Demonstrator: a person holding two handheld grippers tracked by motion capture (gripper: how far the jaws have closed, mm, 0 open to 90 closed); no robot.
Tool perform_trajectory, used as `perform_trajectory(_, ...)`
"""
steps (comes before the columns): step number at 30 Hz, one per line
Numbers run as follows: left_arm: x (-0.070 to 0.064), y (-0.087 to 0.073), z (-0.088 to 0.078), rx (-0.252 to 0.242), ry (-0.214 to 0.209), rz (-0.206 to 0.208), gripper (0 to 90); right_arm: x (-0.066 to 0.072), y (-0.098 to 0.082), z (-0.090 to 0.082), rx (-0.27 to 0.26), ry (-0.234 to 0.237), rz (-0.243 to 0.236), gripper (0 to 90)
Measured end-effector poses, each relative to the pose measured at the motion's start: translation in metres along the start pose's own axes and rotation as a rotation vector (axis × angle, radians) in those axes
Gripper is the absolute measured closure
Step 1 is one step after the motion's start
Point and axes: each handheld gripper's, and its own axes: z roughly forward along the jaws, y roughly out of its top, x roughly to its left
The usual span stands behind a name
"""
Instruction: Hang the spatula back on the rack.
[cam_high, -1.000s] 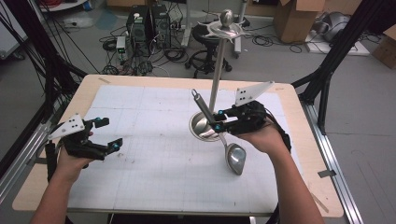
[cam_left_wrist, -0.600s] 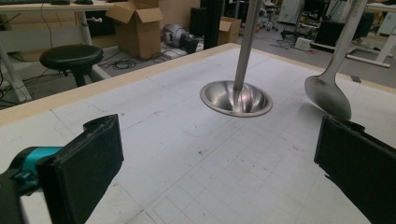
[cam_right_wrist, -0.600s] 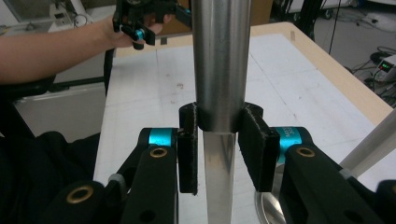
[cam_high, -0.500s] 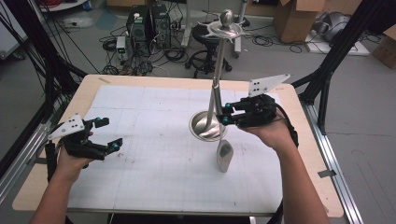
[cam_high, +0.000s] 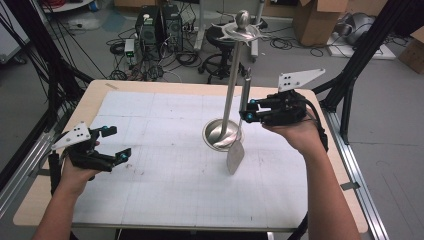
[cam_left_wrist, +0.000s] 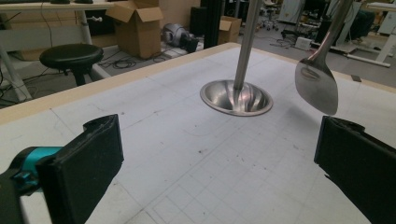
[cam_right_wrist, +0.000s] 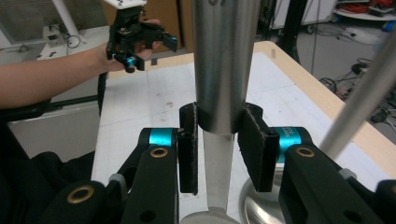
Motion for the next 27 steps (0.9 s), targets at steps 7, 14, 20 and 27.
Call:
perform_trajectory(7,0.0,0.0,0.0,0.001,-0.001,-0.002,1.7,-0.01,0.002,-0.015,-0.009,-0.031,0.022,69.7)
perform_trajectory(14,0.0,0.0,0.0,0.001,0.002,-0.001,1.7,-0.018,0.007,-0.029,-0.037,-0.043,0.041,69.8)
perform_trajectory(20,0.0,-0.001,0.0,0.0,0.002,-0.004,1.7,-0.025,0.012,-0.037,-0.033,-0.061,0.045,69.7)
perform_trajectory(27,0.0,-0.001,0.0,0.0,0.002,-0.002,1.7,-0.038,0.017,-0.047,-0.043,-0.075,0.069,69.7)
